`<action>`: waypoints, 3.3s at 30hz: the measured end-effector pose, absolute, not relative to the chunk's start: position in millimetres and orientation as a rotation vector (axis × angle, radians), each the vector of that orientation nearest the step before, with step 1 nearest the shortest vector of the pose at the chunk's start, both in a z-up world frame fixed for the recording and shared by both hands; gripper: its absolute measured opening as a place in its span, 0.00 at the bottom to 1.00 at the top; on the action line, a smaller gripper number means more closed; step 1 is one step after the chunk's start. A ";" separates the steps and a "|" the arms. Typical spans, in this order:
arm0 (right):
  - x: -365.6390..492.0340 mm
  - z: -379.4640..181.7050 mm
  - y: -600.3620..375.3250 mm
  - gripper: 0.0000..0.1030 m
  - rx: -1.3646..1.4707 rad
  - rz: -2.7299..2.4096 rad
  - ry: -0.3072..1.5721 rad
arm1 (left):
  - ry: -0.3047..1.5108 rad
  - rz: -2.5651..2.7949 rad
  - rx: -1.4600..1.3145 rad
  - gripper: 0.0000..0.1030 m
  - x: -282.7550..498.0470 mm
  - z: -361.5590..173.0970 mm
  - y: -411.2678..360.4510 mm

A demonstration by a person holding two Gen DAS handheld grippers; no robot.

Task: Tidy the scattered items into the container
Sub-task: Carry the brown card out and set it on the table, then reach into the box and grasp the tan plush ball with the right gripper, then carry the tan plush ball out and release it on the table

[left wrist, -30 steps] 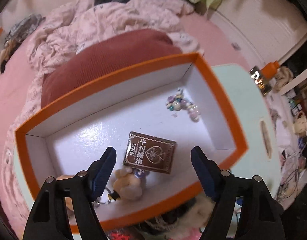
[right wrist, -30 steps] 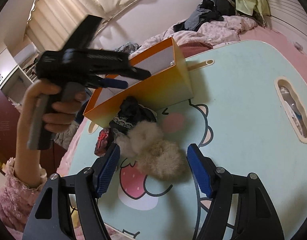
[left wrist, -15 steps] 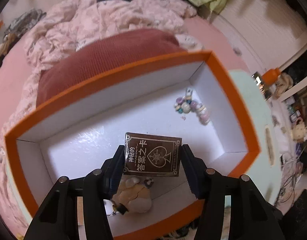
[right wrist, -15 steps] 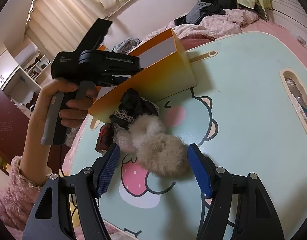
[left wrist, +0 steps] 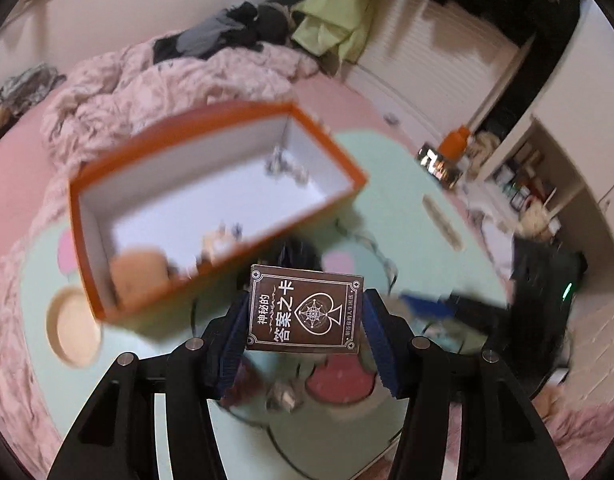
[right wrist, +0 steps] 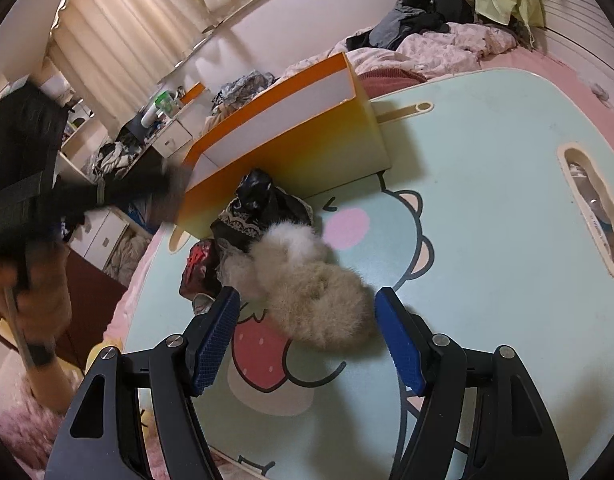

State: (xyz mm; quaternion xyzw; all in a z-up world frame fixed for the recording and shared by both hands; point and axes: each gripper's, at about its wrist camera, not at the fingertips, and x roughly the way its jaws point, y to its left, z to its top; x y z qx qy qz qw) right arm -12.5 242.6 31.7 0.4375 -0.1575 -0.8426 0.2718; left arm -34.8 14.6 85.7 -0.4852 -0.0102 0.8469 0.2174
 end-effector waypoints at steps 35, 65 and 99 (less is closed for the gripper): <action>-20.7 109.4 209.8 0.68 0.951 -2.320 -0.231 | -0.151 2.596 -1.057 0.77 49.9 64.0 -53.2; -152.0 98.3 77.1 0.39 1.342 -2.107 -0.114 | -0.371 2.599 -1.142 0.77 46.7 19.3 -80.4; -31.6 95.2 262.8 0.64 0.954 -2.448 -0.246 | -0.386 2.395 -1.539 0.51 -177.1 78.1 40.4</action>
